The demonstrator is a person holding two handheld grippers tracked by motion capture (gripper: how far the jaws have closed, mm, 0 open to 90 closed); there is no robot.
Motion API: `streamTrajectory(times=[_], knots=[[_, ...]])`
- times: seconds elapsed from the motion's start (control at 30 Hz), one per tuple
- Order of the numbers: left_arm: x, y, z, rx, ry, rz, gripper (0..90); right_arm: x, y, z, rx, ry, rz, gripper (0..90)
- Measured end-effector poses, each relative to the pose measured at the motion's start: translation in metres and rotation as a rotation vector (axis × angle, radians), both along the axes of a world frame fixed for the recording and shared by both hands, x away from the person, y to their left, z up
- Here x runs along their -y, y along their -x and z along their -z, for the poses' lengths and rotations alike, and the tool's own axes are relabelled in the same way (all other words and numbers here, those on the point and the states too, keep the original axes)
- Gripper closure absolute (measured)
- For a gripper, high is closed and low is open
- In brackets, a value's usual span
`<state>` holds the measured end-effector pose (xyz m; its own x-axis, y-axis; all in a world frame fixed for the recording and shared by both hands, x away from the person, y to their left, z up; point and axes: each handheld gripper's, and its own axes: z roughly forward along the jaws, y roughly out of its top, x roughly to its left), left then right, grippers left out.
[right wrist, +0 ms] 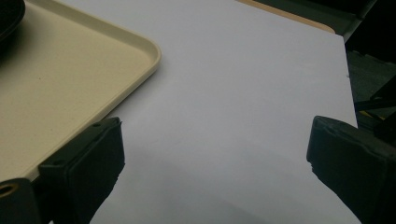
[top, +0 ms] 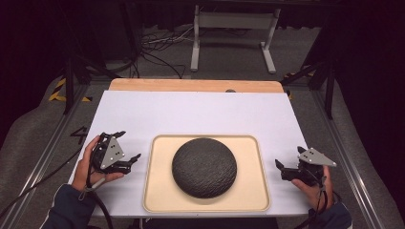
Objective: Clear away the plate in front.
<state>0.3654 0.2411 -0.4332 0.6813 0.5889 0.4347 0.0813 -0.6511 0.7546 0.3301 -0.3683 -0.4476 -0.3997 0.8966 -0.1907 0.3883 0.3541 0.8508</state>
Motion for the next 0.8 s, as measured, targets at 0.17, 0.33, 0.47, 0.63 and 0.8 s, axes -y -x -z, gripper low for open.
streamTrajectory(times=[0.17, 0.33, 0.47, 0.63, 0.8], knots=[[-0.014, -0.005, 0.006, -0.036, 0.031, -0.038, 11.0, 0.000, 0.000, 0.000, -0.001, -0.001, 0.000, 4.4], [-0.026, -0.009, 0.013, -0.079, 0.049, -0.078, 10.1, 0.000, 0.000, 0.000, -0.001, -0.002, 0.000, 4.4], [-0.035, -0.009, 0.017, -0.121, 0.107, -0.089, 9.9, 0.001, 0.000, 0.000, -0.002, -0.005, 0.000, 4.4], [-0.043, -0.004, 0.021, -0.181, 0.227, -0.105, 7.2, 0.001, -0.001, 0.001, -0.005, -0.008, -0.004, 4.4], [-0.047, 0.003, 0.022, -0.191, 0.259, -0.115, 6.4, 0.000, -0.001, 0.001, -0.007, -0.010, -0.004, 4.4]])
